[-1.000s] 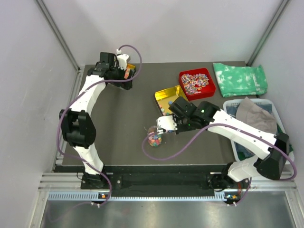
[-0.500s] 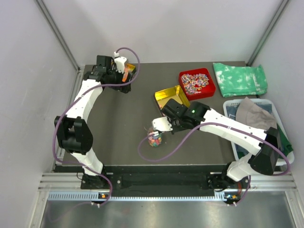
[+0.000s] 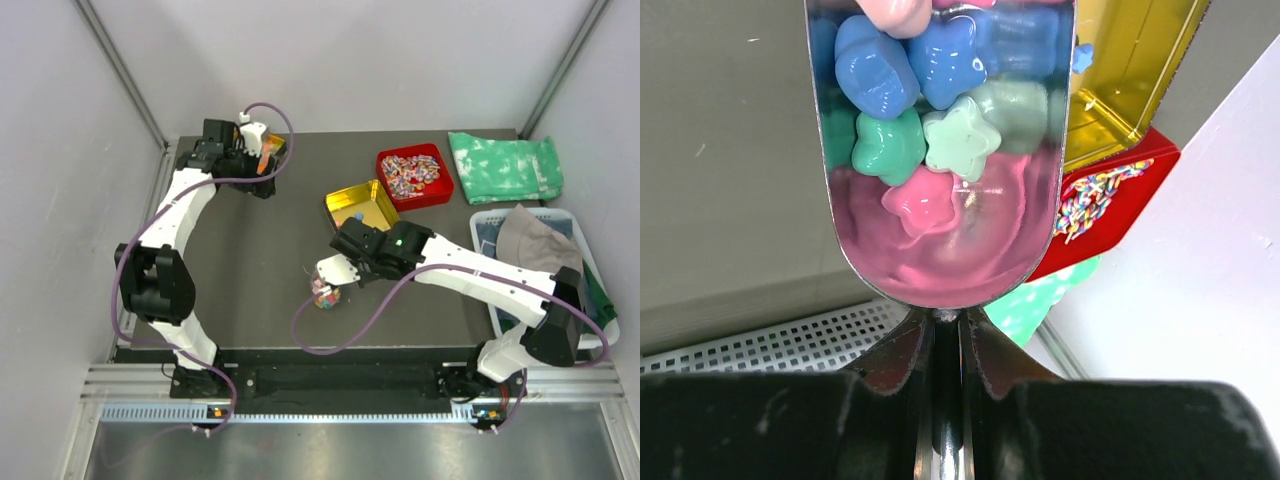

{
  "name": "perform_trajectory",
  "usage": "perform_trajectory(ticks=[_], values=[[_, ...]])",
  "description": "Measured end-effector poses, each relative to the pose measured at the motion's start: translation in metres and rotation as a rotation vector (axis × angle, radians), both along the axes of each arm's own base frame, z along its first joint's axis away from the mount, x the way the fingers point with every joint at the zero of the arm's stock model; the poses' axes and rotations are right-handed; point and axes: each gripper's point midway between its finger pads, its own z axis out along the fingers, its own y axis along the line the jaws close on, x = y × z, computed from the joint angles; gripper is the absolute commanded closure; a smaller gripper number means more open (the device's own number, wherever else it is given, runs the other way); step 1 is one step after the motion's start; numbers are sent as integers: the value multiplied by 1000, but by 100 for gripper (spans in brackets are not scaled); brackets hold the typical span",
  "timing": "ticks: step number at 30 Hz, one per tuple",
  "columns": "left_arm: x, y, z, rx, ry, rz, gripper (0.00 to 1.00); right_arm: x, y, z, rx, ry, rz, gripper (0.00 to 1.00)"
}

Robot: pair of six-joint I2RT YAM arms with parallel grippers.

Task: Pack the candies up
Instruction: Place the fake candies in the packing bottle.

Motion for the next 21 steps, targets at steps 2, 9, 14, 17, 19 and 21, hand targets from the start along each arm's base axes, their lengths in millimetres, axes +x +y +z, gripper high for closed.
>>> perform_trajectory(ticks=[2,9,14,17,19,21], values=[[0,0,0,-1,1,0,1,0,0,0,-9,-7,6,100],[-2,0,2,-5,-6,-3,1,2,-1,3,-33,-34,13,100],[-3,0,1,-9,-5,-2,1,4,-1,3,-46,-44,15,100],[-3,0,1,-13,-4,-2,1,5,-2,4,-53,-47,18,100],[-2,-1,2,-14,-9,-2,1,5,-2,4,-57,-52,19,100],[-3,-1,2,-16,-9,-1,1,6,-3,5,-64,-57,22,100]])
